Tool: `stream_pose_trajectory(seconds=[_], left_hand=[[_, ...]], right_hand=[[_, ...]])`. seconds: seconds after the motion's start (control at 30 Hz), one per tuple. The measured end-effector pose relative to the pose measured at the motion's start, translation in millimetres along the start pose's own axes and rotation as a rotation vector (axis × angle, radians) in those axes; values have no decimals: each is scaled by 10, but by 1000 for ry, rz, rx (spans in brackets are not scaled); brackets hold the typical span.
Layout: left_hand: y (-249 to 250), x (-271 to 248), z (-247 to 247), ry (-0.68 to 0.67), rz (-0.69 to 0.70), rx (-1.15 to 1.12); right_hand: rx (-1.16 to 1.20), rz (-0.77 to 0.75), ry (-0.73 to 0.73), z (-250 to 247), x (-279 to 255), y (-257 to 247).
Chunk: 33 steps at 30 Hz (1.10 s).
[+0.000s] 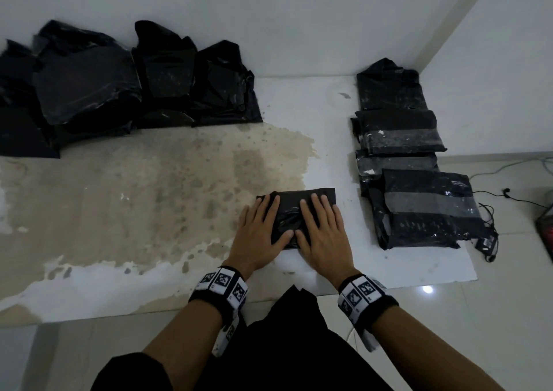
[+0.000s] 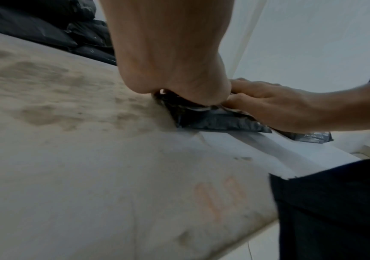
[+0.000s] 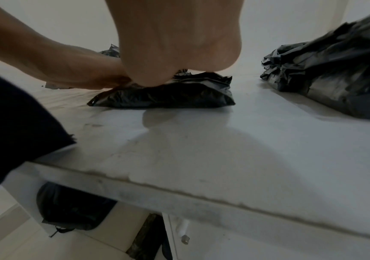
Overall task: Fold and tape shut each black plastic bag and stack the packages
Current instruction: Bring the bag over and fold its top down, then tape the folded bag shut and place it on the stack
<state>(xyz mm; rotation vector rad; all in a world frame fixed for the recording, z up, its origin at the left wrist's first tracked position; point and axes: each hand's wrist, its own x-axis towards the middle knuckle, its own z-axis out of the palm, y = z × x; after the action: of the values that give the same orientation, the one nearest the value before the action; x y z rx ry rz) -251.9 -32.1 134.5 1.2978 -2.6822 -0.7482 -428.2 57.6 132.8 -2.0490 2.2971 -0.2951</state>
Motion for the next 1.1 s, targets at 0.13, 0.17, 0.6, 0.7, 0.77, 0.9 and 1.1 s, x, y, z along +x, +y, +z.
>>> stream_pose_trajectory(seconds=[0.13, 0.17, 0.6, 0.7, 0.77, 0.9, 1.1], left_hand=[[-321, -69, -253, 99, -107, -114], [-471, -94, -295, 129, -158, -113], [-1128, 188, -675, 158, -217, 61], [-1108, 258, -665, 177, -216, 112], [-1103, 313, -667, 197, -241, 134], [-1100, 406, -692, 255, -230, 133], [-1127, 405, -739, 314, -191, 69]], right_hand=[[76, 22, -46, 66, -18, 22], [93, 23, -46, 71, -22, 17], [114, 71, -68, 1, -35, -69], [109, 85, -70, -4, -31, -82], [103, 88, -70, -11, -19, -88], [47, 64, -73, -51, -11, -88], [-14, -6, -76, -61, 8, -146]])
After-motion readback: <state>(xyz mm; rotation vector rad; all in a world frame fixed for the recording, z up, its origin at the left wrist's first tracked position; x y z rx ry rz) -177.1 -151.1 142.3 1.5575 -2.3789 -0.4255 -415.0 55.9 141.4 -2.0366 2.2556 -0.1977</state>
